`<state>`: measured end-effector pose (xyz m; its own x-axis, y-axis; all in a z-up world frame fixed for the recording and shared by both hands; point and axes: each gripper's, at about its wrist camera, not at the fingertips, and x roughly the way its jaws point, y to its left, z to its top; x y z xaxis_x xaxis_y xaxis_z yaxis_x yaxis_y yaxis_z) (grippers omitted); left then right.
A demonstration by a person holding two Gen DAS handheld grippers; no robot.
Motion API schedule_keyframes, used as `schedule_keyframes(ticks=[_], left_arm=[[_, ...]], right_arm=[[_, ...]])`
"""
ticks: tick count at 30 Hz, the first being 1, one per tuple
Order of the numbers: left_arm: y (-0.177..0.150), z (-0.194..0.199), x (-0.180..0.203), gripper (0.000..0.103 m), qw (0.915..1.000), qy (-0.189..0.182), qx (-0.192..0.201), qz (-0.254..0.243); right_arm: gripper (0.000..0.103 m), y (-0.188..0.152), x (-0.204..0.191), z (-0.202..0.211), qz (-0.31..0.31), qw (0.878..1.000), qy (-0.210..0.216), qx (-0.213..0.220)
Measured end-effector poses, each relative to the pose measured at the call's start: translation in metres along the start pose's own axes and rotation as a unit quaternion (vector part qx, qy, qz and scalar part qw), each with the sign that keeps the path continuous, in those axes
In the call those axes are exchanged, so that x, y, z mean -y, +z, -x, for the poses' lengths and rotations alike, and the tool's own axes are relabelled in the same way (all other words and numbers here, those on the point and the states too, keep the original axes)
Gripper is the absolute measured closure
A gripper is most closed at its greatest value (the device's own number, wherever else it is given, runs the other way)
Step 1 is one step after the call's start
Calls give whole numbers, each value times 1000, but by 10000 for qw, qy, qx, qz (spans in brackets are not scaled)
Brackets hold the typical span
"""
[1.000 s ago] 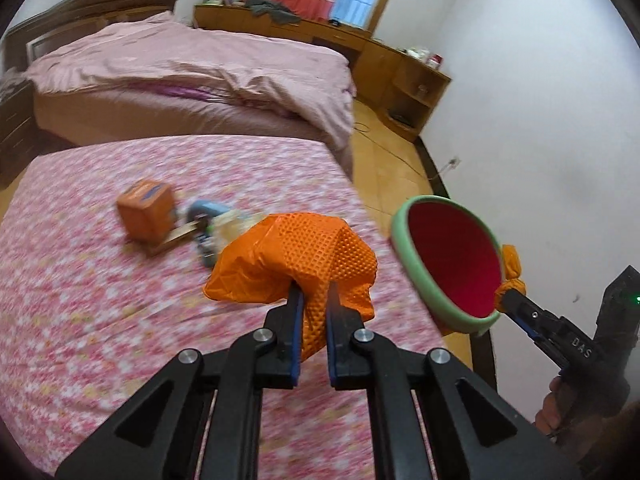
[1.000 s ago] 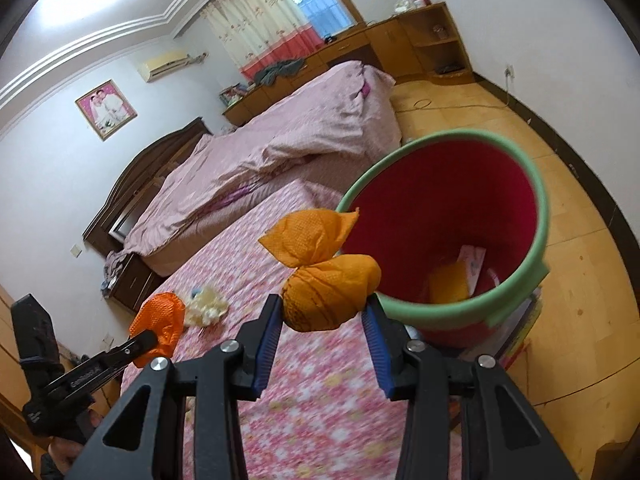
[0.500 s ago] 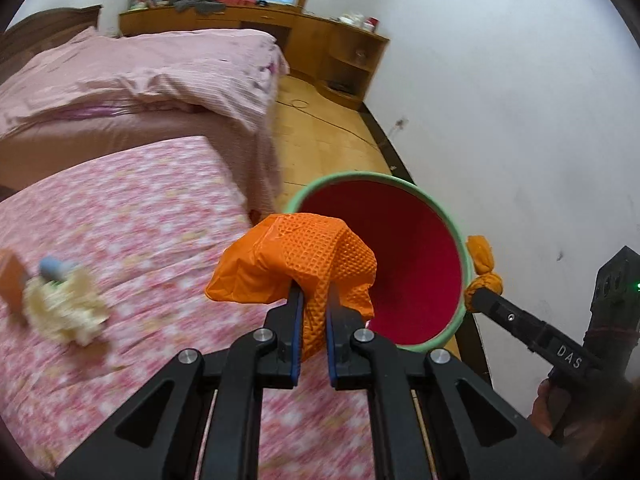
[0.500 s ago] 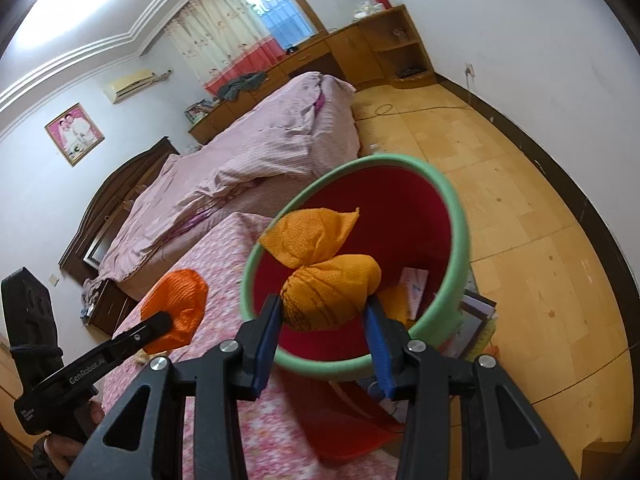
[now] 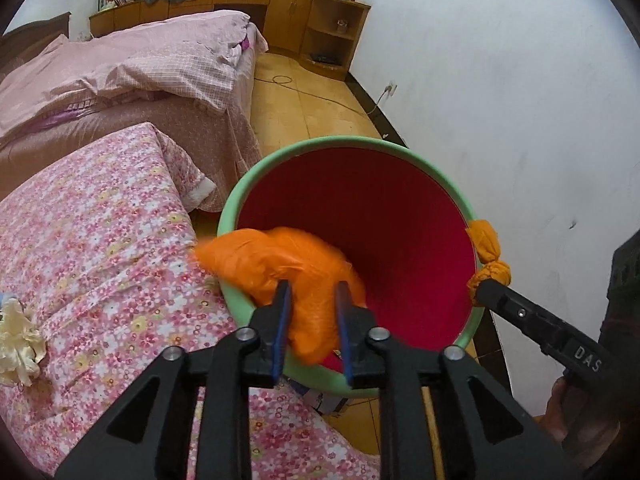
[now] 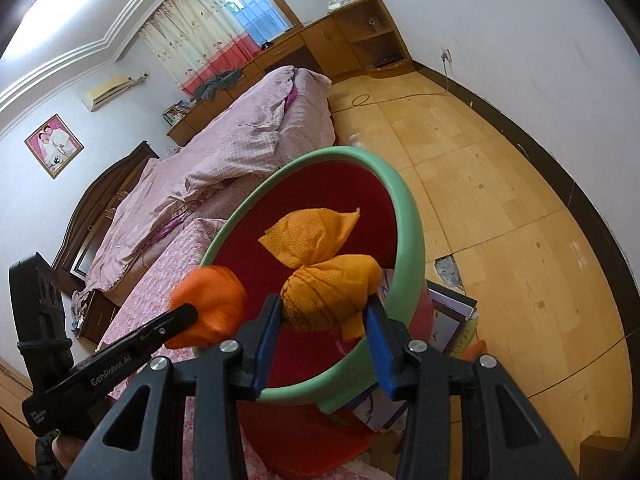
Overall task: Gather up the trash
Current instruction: 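Carry both orange items over the red bucket and open both tools, then move both open tools back over the bed toward the orange box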
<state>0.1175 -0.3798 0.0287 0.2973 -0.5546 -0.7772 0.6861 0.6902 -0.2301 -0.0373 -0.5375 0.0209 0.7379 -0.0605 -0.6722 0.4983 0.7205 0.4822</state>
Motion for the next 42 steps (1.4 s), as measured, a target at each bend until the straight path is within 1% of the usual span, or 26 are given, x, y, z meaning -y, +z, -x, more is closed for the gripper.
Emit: schedule_keyframes(ticks=[1, 3, 5, 11, 15, 18, 23, 28, 33, 36, 39, 42], left_arm=[[0, 0, 0, 75, 10000, -2, 0, -6], [1, 1, -1, 65, 10000, 32, 37, -13], [0, 4, -3, 63, 9999, 86, 85, 13], [-2, 15, -13, 63, 9996, 145, 102, 198], [-4, 25, -18, 62, 9993, 191, 163, 260], [-4, 33, -21, 62, 9990, 223, 224, 306], [-7, 50, -26, 59, 9984, 285, 327, 353], [-11, 66, -37, 58, 9972, 403, 406, 485], [-15, 86, -55, 58, 9949, 584, 541, 625], [-19, 98, -66, 54, 9931, 676, 615, 742], [-23, 109, -80, 54, 9910, 777, 678, 855], [-27, 119, -96, 53, 9885, 894, 730, 975]], right_arm=[[57, 2, 1, -2, -5, 10000, 0, -7], [57, 2, 1, -3, -9, 10000, 5, -8], [56, 2, 1, -4, -3, 10000, 18, -5], [53, 4, -2, -9, 44, 10000, 3, -41], [47, 4, -5, -10, 21, 10000, 7, -66], [40, 3, -6, -8, 16, 10000, 21, -65], [40, 3, -12, -4, 23, 10000, 51, -36], [39, -1, -21, 4, 56, 9999, 114, 7], [38, -5, -32, 9, 105, 9998, 162, 17], [36, -7, -41, 11, 138, 9997, 189, 22], [34, -11, -50, 12, 182, 9996, 203, 12], [28, -14, -61, 13, 236, 9995, 200, 1]])
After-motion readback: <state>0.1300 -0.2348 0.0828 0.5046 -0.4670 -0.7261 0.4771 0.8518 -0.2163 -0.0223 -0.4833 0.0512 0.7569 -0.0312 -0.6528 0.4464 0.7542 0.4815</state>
